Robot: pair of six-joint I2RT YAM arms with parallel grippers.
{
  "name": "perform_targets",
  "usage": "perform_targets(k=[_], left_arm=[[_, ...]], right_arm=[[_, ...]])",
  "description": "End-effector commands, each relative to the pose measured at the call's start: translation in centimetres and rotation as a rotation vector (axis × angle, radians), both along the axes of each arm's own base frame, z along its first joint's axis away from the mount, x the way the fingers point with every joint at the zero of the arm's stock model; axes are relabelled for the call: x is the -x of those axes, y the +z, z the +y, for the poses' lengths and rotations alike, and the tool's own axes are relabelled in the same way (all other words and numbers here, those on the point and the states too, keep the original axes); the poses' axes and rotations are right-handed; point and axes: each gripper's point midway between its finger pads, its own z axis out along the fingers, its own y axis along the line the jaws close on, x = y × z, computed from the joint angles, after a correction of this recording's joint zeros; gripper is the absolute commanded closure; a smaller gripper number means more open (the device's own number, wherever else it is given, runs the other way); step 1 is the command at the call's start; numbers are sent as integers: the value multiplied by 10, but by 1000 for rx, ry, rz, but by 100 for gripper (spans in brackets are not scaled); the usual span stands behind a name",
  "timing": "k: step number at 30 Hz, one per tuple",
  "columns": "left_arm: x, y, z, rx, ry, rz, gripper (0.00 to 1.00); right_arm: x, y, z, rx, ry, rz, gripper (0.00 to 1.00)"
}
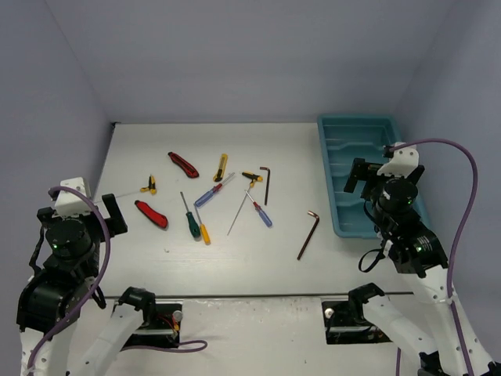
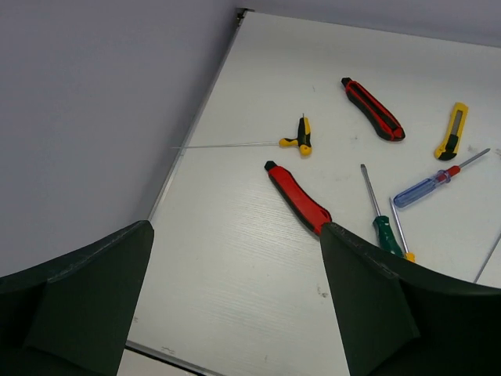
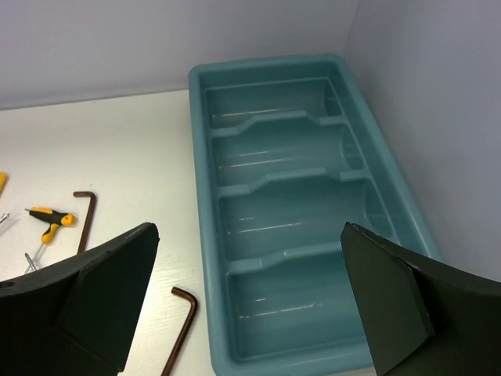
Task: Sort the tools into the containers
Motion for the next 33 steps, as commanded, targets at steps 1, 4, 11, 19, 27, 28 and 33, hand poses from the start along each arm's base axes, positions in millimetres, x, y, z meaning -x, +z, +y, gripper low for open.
perform_targets(k=[1, 4, 11, 19, 27, 28, 33], left_arm=[[-11, 11, 2, -25, 22, -2, 14], [-15, 9, -2, -1, 12, 0, 14], [-27, -1, -13, 46, -3, 39, 14], [-26, 3, -19, 83, -26, 24, 14], [-23, 2, -19, 92, -33, 15, 14], [-22, 1, -20, 98, -36, 13, 14], [-23, 0, -25, 118, -54, 11, 14]], right_arm=[[-6, 23, 1, -88, -39, -80, 0], [-13, 8, 11, -134, -14, -44, 0], [-41, -67, 87, -312, 227, 235, 0], [-24, -138, 116, -359, 72, 404, 0], [8, -203, 123, -351, -101, 537, 36], [13, -212, 120, -349, -130, 555, 37], [25, -240, 112, -351, -254, 608, 39]])
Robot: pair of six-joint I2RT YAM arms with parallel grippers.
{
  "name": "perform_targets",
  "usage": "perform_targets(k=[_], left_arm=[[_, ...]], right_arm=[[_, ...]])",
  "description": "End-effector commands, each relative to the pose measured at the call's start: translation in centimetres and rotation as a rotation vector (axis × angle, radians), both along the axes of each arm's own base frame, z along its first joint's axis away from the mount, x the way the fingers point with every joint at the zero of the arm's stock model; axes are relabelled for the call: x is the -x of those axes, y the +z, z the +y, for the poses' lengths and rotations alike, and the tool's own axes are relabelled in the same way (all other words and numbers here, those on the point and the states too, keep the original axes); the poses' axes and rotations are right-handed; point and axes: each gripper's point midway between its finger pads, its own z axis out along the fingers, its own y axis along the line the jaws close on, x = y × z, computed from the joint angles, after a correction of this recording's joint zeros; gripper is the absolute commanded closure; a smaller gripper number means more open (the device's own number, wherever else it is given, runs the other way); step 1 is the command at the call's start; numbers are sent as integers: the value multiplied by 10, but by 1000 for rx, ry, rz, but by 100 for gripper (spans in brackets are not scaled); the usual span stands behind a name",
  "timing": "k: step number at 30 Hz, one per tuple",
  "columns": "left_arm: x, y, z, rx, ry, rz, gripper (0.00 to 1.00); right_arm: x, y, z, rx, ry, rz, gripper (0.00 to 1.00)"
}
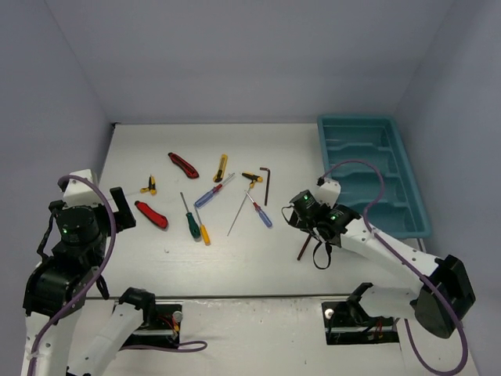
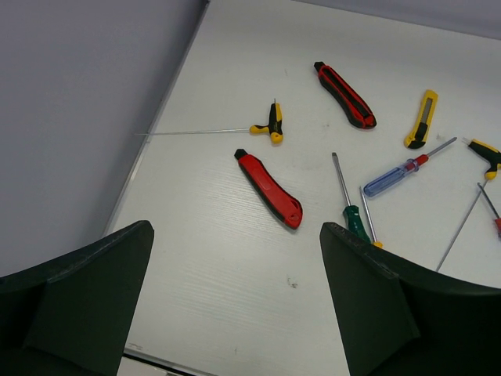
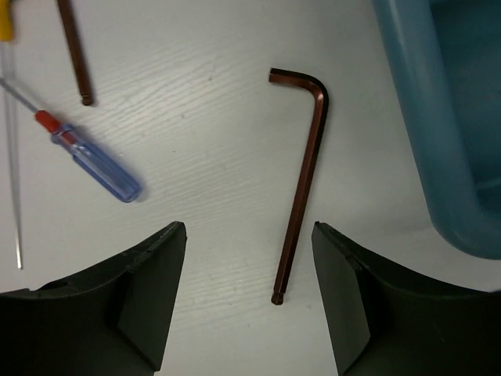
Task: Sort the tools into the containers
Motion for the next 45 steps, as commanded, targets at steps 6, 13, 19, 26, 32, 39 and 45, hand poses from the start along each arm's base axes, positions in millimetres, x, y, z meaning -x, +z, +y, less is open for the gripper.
perform_targets(k=[6, 13, 19, 26, 32, 39, 45], left_arm=[[-4, 12, -12, 53, -43, -47, 14], [-2, 8, -10, 31, -46, -41, 14], [2, 8, -8, 18, -43, -46, 14], [2, 7, -8, 6, -49, -40, 14], [2, 7, -7, -3, -49, -39, 14], [2, 7, -7, -8, -50, -39, 14], [3, 13, -5, -10, -46, -53, 14]], right_arm=[[8, -36, -22, 55, -249, 54, 44], [20, -65, -25, 71, -299, 133, 54], [24, -78, -28, 74, -332, 163, 58], [25, -97, -22, 4, -323, 209, 59], [29, -110, -16, 4, -283, 253, 72], [30, -120, -9, 71, -198, 283, 100], [-22, -45, 28, 3, -104, 50, 100]])
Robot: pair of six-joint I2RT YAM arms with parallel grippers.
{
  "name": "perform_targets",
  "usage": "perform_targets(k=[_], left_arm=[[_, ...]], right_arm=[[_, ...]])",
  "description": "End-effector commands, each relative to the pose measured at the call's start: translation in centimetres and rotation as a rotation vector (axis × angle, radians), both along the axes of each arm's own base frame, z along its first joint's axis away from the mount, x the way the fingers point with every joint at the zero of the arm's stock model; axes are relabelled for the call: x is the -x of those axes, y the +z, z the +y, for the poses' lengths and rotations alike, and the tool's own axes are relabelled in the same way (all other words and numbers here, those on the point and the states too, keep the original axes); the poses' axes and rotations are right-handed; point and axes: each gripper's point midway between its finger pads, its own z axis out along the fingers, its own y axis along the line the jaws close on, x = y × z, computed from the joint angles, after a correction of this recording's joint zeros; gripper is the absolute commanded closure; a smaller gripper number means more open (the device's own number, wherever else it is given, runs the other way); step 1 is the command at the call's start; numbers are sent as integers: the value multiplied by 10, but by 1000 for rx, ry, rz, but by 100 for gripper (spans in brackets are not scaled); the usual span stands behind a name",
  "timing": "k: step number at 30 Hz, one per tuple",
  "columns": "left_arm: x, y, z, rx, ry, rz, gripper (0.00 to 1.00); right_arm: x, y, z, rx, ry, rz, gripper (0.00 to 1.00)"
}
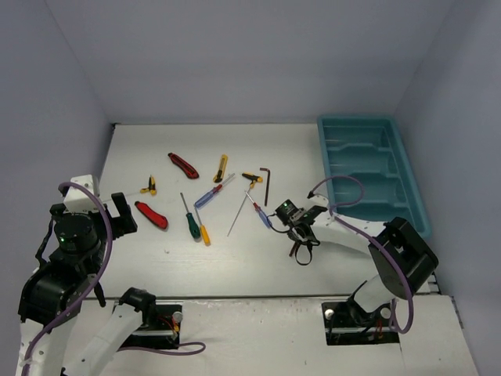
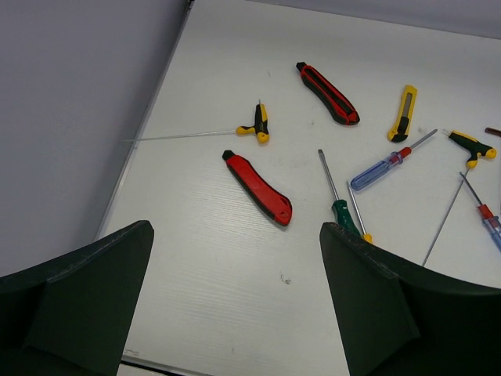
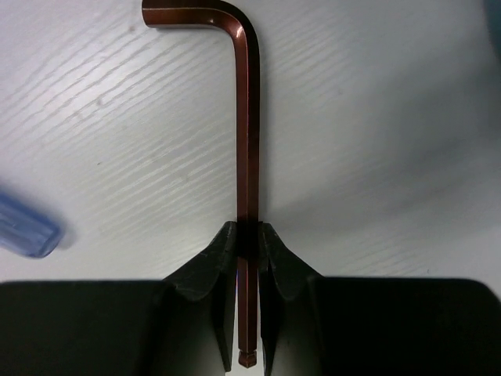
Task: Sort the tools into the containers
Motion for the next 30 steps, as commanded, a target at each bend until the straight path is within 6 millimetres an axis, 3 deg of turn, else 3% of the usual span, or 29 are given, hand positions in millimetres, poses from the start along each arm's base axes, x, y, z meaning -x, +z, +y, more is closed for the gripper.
perform_targets(k=[1, 8, 12, 13, 15, 18, 20, 25, 27, 30], left_arm=[[-4, 12, 3, -15, 12, -31, 14], [-4, 14, 2, -7, 14, -36, 14], [-4, 14, 2, -1, 15, -36, 14], [-4, 13, 1, 4, 15, -36, 14], [-5, 12, 1, 8, 14, -35, 14], [-5, 13, -1, 14, 10, -35, 14], [-5, 15, 0, 16, 15, -41, 14], [-8, 21, -3, 32, 9, -47, 14], [-9, 21, -5, 41, 2, -41, 14], [-11, 20, -9, 57, -6, -39, 14]], right_arm=[[-40, 68, 28, -59, 53, -191, 100], [-98, 204, 38, -168, -3, -510, 100], [-127, 244, 7, -206, -121, -592, 100], [-139, 253, -12, -206, -182, -614, 100], [-161, 260, -50, -185, -296, -641, 100], [-183, 272, -77, -223, -415, -685, 100], [-205, 266, -110, -244, -523, -695, 100], [-259, 250, -147, -336, -653, -717, 100], [-281, 245, -148, -352, -663, -716, 100], [-304, 244, -169, -359, -716, -746, 100]])
